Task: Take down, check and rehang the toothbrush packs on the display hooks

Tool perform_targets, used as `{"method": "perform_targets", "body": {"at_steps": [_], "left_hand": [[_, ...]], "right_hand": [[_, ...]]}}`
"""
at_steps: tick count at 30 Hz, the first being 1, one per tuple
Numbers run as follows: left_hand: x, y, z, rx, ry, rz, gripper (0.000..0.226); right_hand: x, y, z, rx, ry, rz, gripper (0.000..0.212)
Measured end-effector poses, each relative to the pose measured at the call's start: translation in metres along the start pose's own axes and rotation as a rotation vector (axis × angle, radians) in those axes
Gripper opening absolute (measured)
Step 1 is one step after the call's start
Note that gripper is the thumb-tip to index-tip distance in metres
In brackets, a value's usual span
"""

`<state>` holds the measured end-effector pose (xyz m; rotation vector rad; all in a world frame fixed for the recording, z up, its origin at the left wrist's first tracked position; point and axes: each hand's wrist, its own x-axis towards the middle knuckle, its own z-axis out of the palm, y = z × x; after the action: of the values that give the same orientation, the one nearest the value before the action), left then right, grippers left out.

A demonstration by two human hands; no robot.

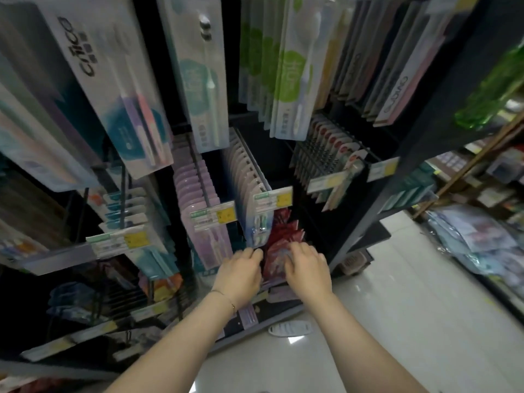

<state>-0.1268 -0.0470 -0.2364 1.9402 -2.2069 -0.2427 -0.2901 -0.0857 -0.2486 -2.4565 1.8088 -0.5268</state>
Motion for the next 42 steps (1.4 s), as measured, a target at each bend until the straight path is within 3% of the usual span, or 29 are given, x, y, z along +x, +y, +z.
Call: {"method": "perform_targets", "body": {"at_steps": [4,10,17,22,30,42], "left_hand": [[0.011,0.011,0.012,0.044,-0.069,0.079,0.025],[0.025,0.015,0.037,0.062,-0.146,0.225,0.032],[0.038,0.020,0.084,0.044,-0.237,0.382,0.022],[0.041,0.021,0.141,0.096,-0.223,0.452,0.036],[0.038,0.025,0.262,0.018,-0.396,0.415,0.024],[0.032,-0.014,0.484,0.147,-0.519,0.408,0.035]], "right_hand": [[-0.007,0.015,0.003,-0.062,0.027,0.046,0.024],[-0.018,0.035,0.021,-0.078,0.015,0.196,0.018],[-0.039,0.060,0.051,-0.055,0.005,0.322,0.021],[-0.066,0.089,0.092,-0.082,0.025,0.344,0.021],[-0.107,0.148,0.187,-0.134,0.017,0.327,0.020],[-0.169,0.236,0.399,-0.150,-0.103,0.368,0.021]]}}
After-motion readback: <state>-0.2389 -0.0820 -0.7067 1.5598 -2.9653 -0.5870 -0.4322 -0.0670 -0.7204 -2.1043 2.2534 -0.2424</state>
